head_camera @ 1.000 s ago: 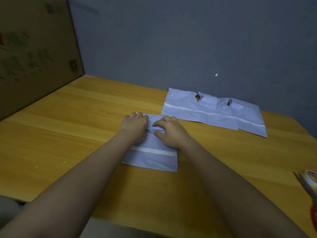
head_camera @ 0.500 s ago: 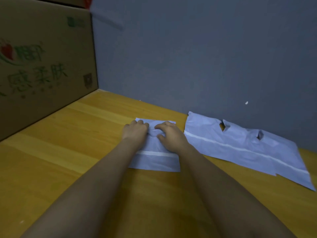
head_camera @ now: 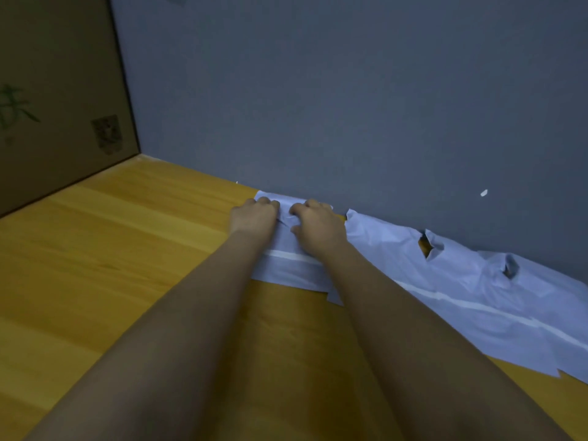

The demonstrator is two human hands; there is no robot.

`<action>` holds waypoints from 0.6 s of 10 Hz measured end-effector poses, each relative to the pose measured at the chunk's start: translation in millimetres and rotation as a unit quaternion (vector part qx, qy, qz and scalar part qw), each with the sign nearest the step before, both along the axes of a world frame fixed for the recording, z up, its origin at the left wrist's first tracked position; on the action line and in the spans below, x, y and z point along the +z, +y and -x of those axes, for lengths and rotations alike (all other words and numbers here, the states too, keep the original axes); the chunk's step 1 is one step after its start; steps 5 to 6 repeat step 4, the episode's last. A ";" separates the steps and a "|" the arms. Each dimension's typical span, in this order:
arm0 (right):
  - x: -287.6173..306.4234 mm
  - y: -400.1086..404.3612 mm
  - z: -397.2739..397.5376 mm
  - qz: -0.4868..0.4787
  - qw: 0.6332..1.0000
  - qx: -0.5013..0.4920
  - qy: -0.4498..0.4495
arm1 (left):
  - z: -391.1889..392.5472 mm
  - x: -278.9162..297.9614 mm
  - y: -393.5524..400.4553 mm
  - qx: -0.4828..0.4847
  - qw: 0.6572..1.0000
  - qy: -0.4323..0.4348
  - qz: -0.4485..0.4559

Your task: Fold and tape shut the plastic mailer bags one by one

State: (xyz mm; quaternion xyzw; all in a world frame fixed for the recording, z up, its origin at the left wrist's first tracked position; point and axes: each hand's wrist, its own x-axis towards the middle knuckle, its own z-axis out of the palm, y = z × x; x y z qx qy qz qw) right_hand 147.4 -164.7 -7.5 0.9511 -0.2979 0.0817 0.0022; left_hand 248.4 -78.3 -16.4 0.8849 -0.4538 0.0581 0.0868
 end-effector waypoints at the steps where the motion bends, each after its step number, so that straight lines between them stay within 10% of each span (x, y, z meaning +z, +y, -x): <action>1: 1.9 0.9 -2.0 0.011 1.000 -0.023 0.009 | 1.9 2.5 -5.0 0.005 1.000 0.001 -0.014; 6: 26.4 26.7 18.1 0.000 0.998 -0.027 -0.054 | 19.5 30.1 11.8 -0.020 1.000 0.013 -0.011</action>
